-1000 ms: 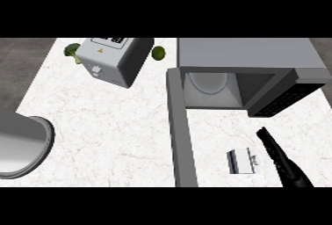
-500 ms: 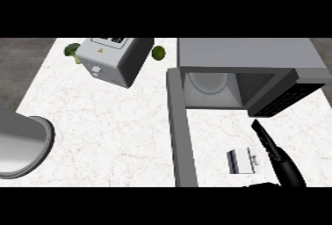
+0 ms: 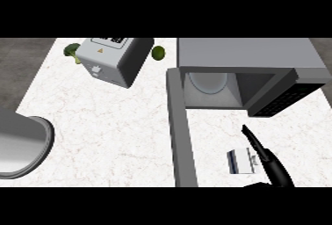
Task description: Pick up the milk, place it into the microwave and close the microwave
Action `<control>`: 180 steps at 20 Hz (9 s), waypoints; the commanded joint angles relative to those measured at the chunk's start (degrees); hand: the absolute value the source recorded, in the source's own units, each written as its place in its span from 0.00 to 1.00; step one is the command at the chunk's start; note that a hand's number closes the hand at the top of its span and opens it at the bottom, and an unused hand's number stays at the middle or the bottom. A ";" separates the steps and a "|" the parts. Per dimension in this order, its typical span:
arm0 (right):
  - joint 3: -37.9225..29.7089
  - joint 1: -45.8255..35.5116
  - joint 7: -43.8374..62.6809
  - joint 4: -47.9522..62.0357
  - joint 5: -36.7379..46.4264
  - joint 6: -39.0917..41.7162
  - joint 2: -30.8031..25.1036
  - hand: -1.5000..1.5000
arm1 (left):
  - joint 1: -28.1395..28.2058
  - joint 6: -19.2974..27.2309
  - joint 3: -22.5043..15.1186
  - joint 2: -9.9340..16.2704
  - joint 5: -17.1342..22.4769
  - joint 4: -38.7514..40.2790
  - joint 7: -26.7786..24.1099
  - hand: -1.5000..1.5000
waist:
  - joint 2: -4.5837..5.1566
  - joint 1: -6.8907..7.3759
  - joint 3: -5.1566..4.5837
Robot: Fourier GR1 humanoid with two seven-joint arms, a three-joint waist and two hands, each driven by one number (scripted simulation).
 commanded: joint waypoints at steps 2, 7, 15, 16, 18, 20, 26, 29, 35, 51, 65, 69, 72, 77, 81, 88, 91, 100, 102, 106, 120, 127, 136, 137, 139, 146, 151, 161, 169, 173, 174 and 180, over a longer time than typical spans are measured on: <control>-0.25 -3.36 -3.43 8.73 2.13 -2.99 -0.38 1.00 | -1.41 -1.50 1.62 0.18 2.28 -0.12 1.42 0.00 | 0.05 -0.12 0.00; -2.74 -3.73 -13.64 16.53 3.96 -8.83 -3.51 0.00 | 2.14 -3.53 -0.21 -1.33 -0.26 -0.11 -1.62 0.00 | -0.01 0.18 0.04; -4.11 -12.98 -13.78 28.58 9.23 -19.77 -3.87 1.00 | 2.63 -5.98 1.20 -1.78 -0.50 3.31 -4.23 0.00 | 0.10 0.73 0.07; -2.86 -12.10 -15.73 29.53 10.39 -21.37 -2.74 1.00 | -0.85 -3.09 3.11 -1.78 1.87 1.35 -0.01 0.00 | 0.22 0.06 0.06; -2.87 -16.07 -13.96 32.07 11.30 -22.35 -2.63 1.00 | 0.70 -0.54 -3.27 -1.79 -1.97 0.23 -0.49 0.00 | 0.28 0.49 0.10; -3.98 -14.75 -18.46 32.49 9.67 -22.70 -2.96 1.00 | 2.35 -4.06 1.63 -1.80 1.48 0.61 -1.90 0.00 | 0.13 0.26 0.06; -9.65 -28.04 -11.58 40.70 6.75 -25.65 -2.66 1.00 | 3.08 -5.40 1.99 -1.31 3.00 -1.74 -0.18 0.00 | 0.54 1.53 0.19; -11.72 -30.81 -14.72 44.70 4.65 -24.32 -2.79 1.00 | 1.28 -6.60 3.04 -1.08 3.54 0.95 -1.15 0.00 | 0.61 1.46 0.18; -10.21 -34.66 -16.76 44.74 4.02 -17.91 -2.20 1.00 | -0.38 -7.69 5.27 -0.24 6.07 3.91 -0.21 0.00 | 0.35 0.76 0.07; -6.45 -37.24 3.72 24.25 2.58 -18.96 0.37 1.00 | -1.41 -9.43 10.79 -0.90 9.64 2.80 3.71 0.00 | -0.04 -0.49 -0.03; -9.19 -57.01 12.39 45.47 7.44 -33.14 -0.35 1.00 | -8.62 -10.13 12.48 0.99 8.72 9.55 5.42 0.00 | 1.46 3.05 0.07; -10.89 -61.98 18.35 49.31 7.63 -37.18 -1.46 1.00 | -13.80 -9.91 14.81 2.87 8.90 14.45 5.23 0.00 | 1.72 3.36 0.00; -13.39 -62.63 19.87 50.98 6.55 -42.42 -2.34 1.00 | -12.97 -9.78 13.87 2.86 9.02 11.48 6.57 0.00 | 2.62 4.97 0.13; -15.46 -62.45 15.78 52.44 5.49 -46.93 -2.66 0.00 | -15.92 -8.21 12.81 2.55 7.34 11.58 7.95 0.00 | 3.18 5.42 0.20; -12.69 -63.86 16.87 55.92 9.42 -47.34 -5.86 0.00 | -14.83 -9.26 13.59 3.94 6.59 11.28 8.66 0.00 | 3.09 6.55 0.15; -14.20 -64.01 13.42 58.07 7.69 -42.91 -4.30 0.00 | -19.78 -9.36 12.91 4.58 5.24 14.05 8.53 0.00 | 3.15 6.00 0.20; -15.78 -63.73 10.60 57.96 5.80 -40.19 -2.79 0.00 | -20.44 -9.80 10.62 3.88 2.97 14.00 8.47 0.00 | 3.00 5.68 0.23; -19.13 -62.73 4.28 58.16 1.78 -28.29 -5.06 0.00 | -20.32 -8.19 6.81 1.84 1.68 9.25 12.68 0.00 | 1.79 2.75 0.20; -20.07 -62.02 2.70 58.14 0.55 -28.53 -1.84 0.00 | -19.36 -9.78 7.05 2.62 3.30 8.11 12.89 0.00 | 1.58 2.96 0.18; -20.15 -58.99 -0.63 58.33 -0.05 -25.97 -0.66 0.00 | -21.67 -8.99 1.11 -0.59 -4.03 10.19 12.30 0.00 | 1.14 1.74 0.10; -16.34 -45.69 -4.28 49.81 -2.29 -12.02 0.84 0.00 | -26.84 -3.46 -10.59 -1.80 -14.30 6.67 20.18 0.00 | -0.63 -2.46 -0.10; -14.27 -35.49 -4.53 40.59 -4.31 -4.81 0.98 0.00 | -33.77 1.39 -18.70 -1.81 -19.79 11.11 25.98 1.00 | -0.95 -4.12 -0.18; -11.16 -18.86 1.11 16.57 -8.40 2.20 1.12 0.00 | -45.91 1.98 -19.37 -1.81 -23.66 16.92 34.14 1.00 | -0.84 -4.18 -0.24; -11.23 -15.52 -0.16 14.46 -8.53 1.94 0.41 0.00 | -49.70 3.02 -19.59 -1.81 -25.29 21.39 33.16 1.00 | -0.57 -4.00 -0.21; -11.53 -9.62 -0.24 9.61 -9.45 2.57 -0.33 0.00 | -52.98 4.57 -19.69 -1.81 -27.80 22.55 34.57 1.00 | -0.49 -4.02 -0.19; -11.80 -2.39 5.69 -5.24 -11.73 3.03 -0.35 0.00 | -67.57 0.68 -24.96 -1.81 -29.86 38.73 39.86 1.00 | 0.03 -4.37 -0.15; -13.98 7.77 4.40 -13.96 -15.76 8.70 -3.50 0.00 | -76.51 6.32 -28.57 -1.81 -30.90 54.84 34.08 1.00 | 0.16 -3.89 -0.16; -13.57 7.31 12.19 -24.89 -25.10 14.60 -4.49 0.00 | -91.60 24.00 -49.79 -1.80 -12.88 73.91 27.76 1.00 | 0.65 -5.51 -0.24; -14.68 5.44 12.86 -29.61 -29.34 15.91 -8.20 0.00 | -96.80 40.64 -55.06 -1.80 -5.15 75.25 29.42 1.00 | 1.21 -9.19 -0.34; -12.94 5.22 14.84 -31.78 -31.50 18.06 -9.15 0.00 | -100.30 44.96 -53.82 -1.80 -1.40 75.92 27.48 1.00 | 1.63 -10.74 -0.45; -12.97 4.86 15.72 -32.64 -33.06 18.98 -9.82 0.00 | -100.68 45.87 -53.76 -1.80 -0.12 75.22 27.43 1.00 | 1.62 -11.44 -0.52; -12.26 3.11 19.36 -34.35 -35.59 19.33 -11.42 0.00 | -104.47 50.80 -49.52 -1.80 7.12 73.50 20.94 1.00 | 2.40 -13.27 -0.71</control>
